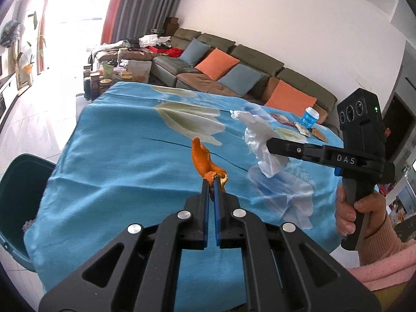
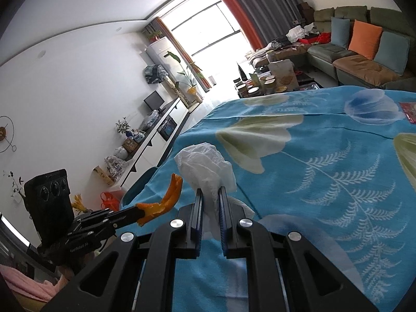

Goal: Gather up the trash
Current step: 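Carry the orange peel and white tissue over to the teal bin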

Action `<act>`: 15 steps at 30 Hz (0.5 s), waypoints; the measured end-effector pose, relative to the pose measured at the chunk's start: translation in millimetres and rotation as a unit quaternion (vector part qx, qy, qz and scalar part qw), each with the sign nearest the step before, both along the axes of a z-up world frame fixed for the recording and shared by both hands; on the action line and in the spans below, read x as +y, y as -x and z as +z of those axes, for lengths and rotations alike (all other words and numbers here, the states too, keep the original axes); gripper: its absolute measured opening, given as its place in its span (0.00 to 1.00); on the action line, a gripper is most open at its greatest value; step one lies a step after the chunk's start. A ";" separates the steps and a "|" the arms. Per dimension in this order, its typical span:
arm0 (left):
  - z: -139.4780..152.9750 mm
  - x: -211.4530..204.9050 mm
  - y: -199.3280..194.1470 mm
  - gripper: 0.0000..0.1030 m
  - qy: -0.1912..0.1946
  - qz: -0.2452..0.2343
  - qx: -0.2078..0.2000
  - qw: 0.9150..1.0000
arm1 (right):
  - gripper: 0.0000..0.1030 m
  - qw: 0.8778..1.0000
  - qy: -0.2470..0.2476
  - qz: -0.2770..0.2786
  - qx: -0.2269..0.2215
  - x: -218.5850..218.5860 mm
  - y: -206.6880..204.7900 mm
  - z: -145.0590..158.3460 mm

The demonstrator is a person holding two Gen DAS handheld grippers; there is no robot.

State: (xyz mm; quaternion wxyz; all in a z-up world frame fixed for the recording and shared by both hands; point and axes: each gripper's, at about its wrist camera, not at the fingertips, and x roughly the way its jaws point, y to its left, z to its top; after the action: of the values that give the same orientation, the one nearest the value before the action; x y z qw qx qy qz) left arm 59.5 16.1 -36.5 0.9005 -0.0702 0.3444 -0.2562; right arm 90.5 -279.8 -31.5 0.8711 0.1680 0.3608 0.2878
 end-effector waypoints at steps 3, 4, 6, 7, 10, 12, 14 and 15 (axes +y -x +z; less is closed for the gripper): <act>1.7 7.5 2.5 0.04 0.001 0.010 -0.004 1.000 | 0.10 1.000 -0.001 0.008 -0.001 5.6 0.1 1.6; 2.8 9.5 3.1 0.04 0.002 0.012 -0.005 1.000 | 0.10 1.000 0.001 0.011 -0.002 8.5 -0.3 2.4; 4.1 14.1 5.1 0.04 0.002 0.017 -0.006 1.000 | 0.10 1.000 0.001 0.015 -0.002 13.9 -0.2 3.6; 4.7 16.4 6.3 0.04 0.003 0.020 -0.007 1.000 | 0.10 1.000 0.001 0.018 -0.003 16.9 0.1 4.2; 7.0 21.1 8.1 0.04 0.003 0.029 -0.010 1.000 | 0.10 1.000 0.001 0.025 -0.003 22.0 0.2 4.5; 7.7 24.0 8.4 0.04 0.003 0.032 -0.011 0.999 | 0.10 1.000 0.003 0.030 -0.004 26.0 0.0 5.6; 9.2 27.9 10.1 0.04 0.005 0.036 -0.013 0.999 | 0.10 0.999 0.003 0.034 -0.005 30.2 0.6 6.5; 10.0 29.3 10.5 0.04 0.005 0.038 -0.014 0.999 | 0.10 0.999 0.004 0.035 -0.005 32.1 -0.9 6.2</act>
State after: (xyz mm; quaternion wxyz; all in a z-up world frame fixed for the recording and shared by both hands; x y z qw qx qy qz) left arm 49.0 45.3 -26.6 0.9139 -0.0842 0.3276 -0.2246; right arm 91.4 -247.7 -25.3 0.8628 0.1502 0.3633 0.3179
